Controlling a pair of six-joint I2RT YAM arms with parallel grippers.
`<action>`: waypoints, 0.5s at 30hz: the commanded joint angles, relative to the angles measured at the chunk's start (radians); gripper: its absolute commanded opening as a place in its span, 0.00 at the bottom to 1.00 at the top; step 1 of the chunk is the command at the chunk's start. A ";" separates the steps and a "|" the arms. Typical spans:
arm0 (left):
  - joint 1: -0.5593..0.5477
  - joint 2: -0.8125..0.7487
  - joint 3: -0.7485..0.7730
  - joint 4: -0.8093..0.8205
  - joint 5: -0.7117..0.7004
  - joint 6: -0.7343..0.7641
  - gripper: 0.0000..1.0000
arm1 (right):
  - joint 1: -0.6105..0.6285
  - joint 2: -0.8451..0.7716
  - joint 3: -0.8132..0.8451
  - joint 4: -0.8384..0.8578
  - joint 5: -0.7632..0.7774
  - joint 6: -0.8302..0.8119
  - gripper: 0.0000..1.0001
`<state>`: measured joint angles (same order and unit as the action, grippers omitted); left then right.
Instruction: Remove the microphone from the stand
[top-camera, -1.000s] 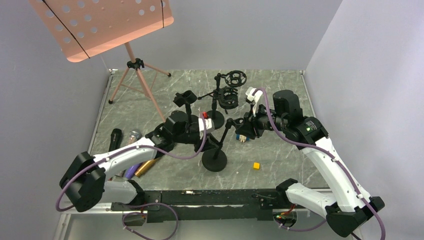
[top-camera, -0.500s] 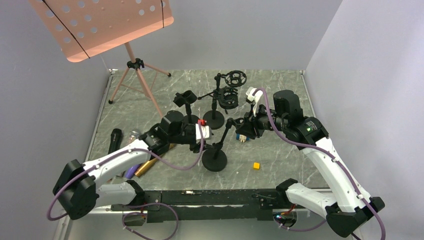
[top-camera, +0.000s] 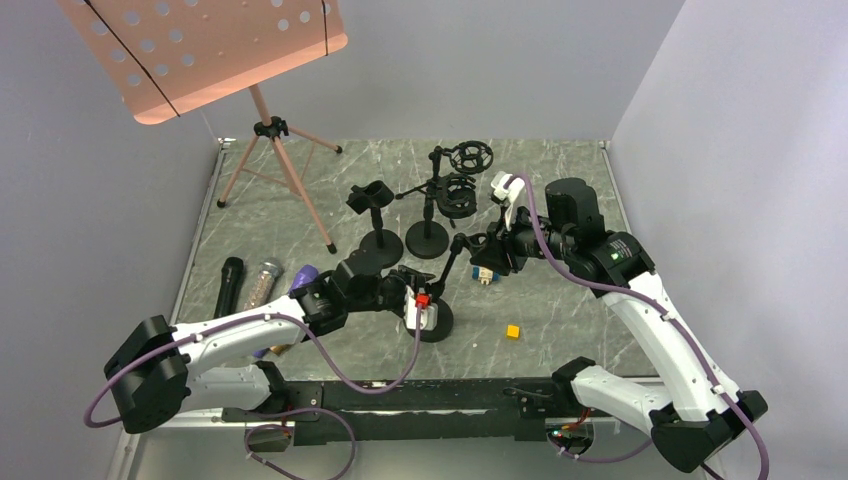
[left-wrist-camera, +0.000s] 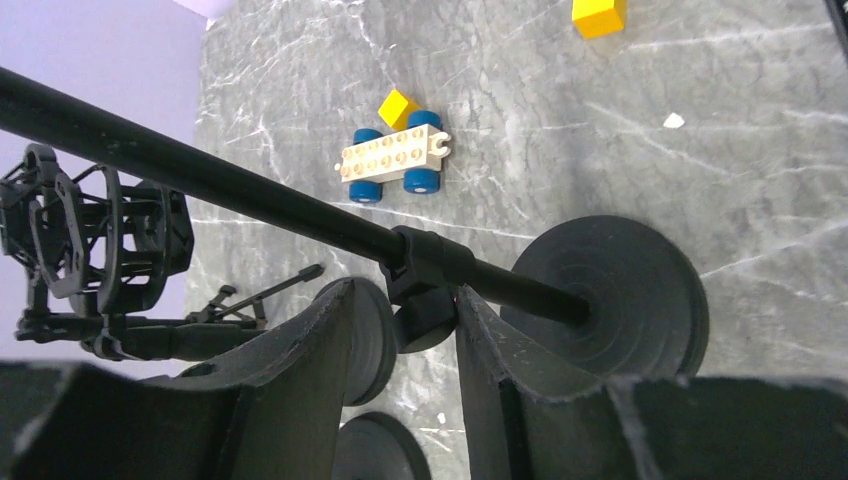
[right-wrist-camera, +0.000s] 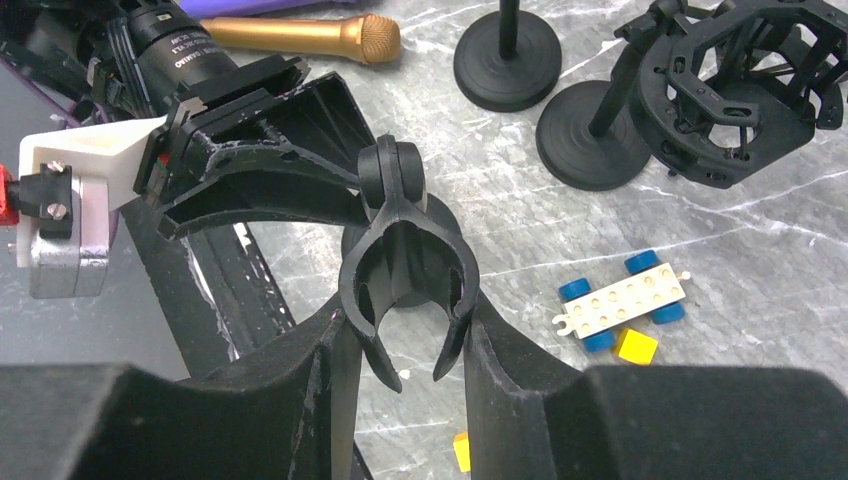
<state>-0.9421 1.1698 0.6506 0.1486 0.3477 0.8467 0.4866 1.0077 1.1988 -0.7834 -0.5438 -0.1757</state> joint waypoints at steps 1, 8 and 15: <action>-0.003 0.000 -0.011 0.043 -0.070 0.101 0.44 | -0.003 0.006 0.010 -0.017 0.009 -0.008 0.00; 0.000 0.059 0.073 -0.040 -0.147 -0.059 0.18 | -0.002 0.015 0.016 -0.005 0.014 -0.008 0.00; 0.189 0.101 0.204 -0.208 0.300 -0.517 0.00 | -0.002 0.004 0.027 -0.033 0.037 -0.037 0.00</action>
<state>-0.8837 1.2461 0.7616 0.0235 0.3435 0.6437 0.4770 1.0161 1.1999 -0.7654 -0.5106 -0.1757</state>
